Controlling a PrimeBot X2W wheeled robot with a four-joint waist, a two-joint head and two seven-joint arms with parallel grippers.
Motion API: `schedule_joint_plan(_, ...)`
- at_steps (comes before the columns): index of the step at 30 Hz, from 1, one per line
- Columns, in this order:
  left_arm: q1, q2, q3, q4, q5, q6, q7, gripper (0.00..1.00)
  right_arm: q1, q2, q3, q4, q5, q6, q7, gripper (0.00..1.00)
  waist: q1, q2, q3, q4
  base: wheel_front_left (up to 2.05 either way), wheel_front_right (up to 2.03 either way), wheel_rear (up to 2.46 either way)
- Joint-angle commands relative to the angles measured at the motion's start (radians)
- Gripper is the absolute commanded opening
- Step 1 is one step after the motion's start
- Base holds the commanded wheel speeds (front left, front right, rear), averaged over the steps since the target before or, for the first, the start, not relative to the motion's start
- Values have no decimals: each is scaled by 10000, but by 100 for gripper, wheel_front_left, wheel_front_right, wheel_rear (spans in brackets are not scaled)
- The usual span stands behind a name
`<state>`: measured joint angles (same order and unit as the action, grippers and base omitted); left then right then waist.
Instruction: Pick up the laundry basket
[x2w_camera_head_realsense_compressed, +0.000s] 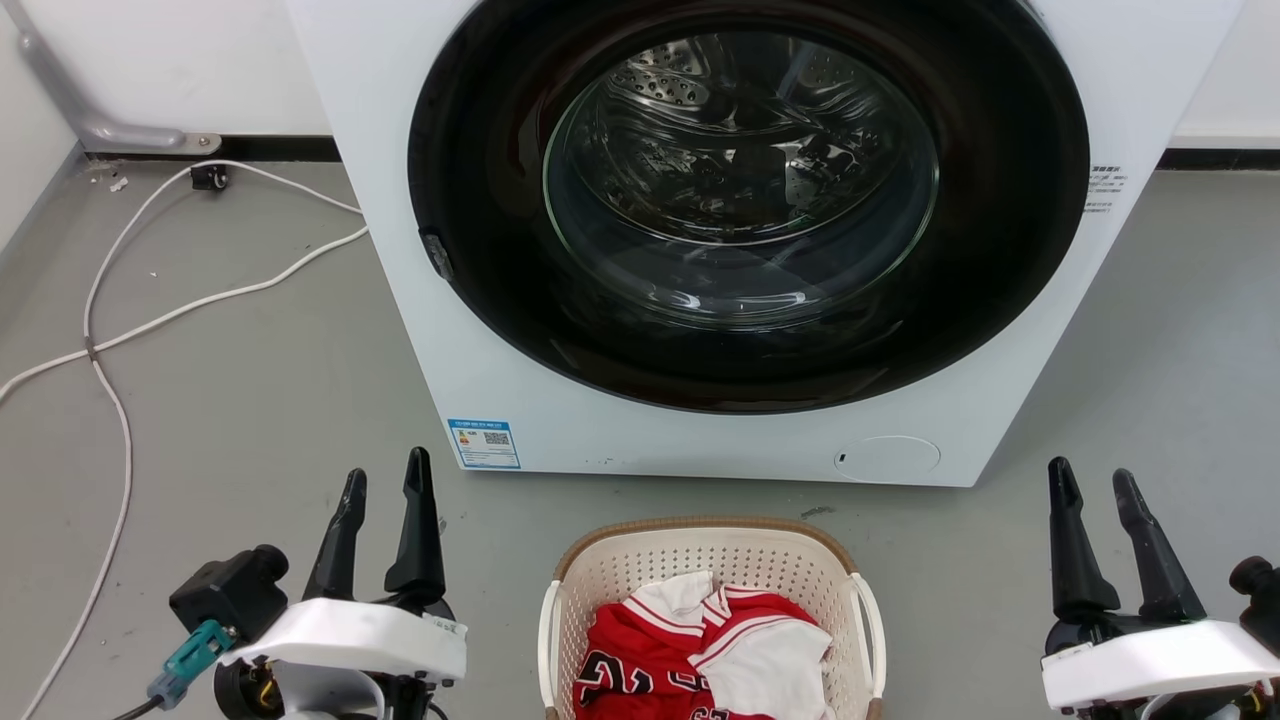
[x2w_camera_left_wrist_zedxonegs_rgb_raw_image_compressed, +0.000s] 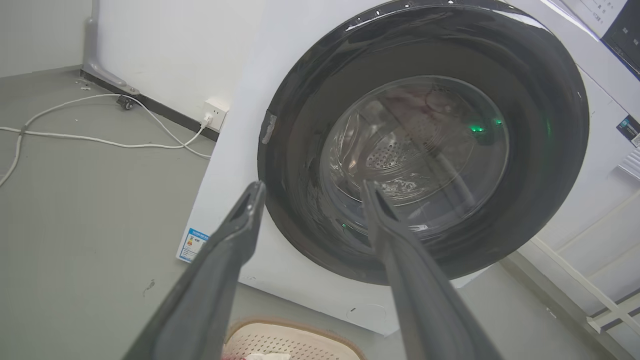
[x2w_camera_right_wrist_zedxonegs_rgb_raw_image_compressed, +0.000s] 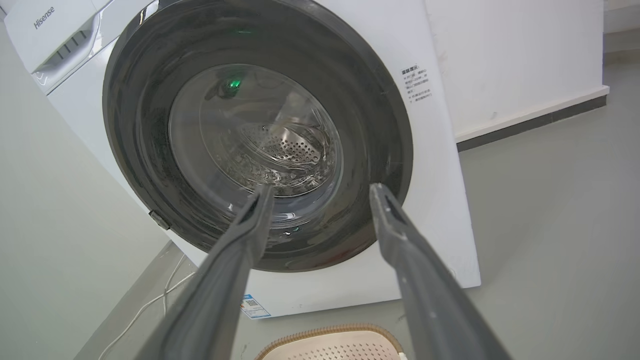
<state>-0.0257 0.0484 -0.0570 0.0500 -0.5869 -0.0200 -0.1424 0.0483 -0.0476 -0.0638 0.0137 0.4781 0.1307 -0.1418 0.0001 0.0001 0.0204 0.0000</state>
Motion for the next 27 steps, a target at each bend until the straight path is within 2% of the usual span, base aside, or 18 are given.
schedule_joint_plan(1,31,25,-29,-137,285,37,-93,100,42,-34,-1,-177,-319,0,-96,100,-1,-1,4,-2,0,0,0)
schedule_joint_plan(27,241,27,-352,-308,2629,263,-701,100,359,-37,22,-588,-2958,-1,-716,100,-1,-1,93,28,0,0,0)
